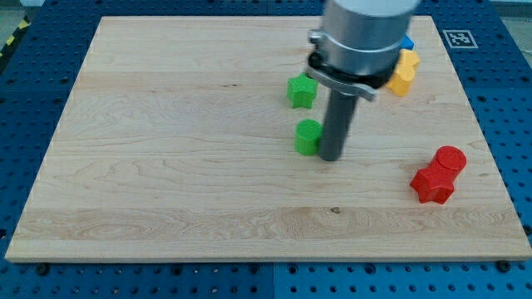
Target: Move the green blocks towards the center of the board
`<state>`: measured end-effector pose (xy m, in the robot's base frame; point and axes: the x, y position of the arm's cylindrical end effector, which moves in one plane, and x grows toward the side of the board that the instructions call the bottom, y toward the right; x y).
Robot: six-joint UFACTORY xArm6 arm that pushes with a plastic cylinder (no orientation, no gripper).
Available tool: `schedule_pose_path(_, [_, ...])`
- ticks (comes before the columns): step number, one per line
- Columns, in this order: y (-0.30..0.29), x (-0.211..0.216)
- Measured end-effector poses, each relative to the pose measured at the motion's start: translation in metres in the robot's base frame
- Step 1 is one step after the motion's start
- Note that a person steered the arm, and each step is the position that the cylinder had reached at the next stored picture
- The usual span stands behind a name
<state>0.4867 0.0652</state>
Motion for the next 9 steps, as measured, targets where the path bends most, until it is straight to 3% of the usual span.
schedule_pose_path(4, [-0.062, -0.004])
schedule_pose_path(7, [-0.033, -0.044])
schedule_pose_path(9, [0.050, -0.026])
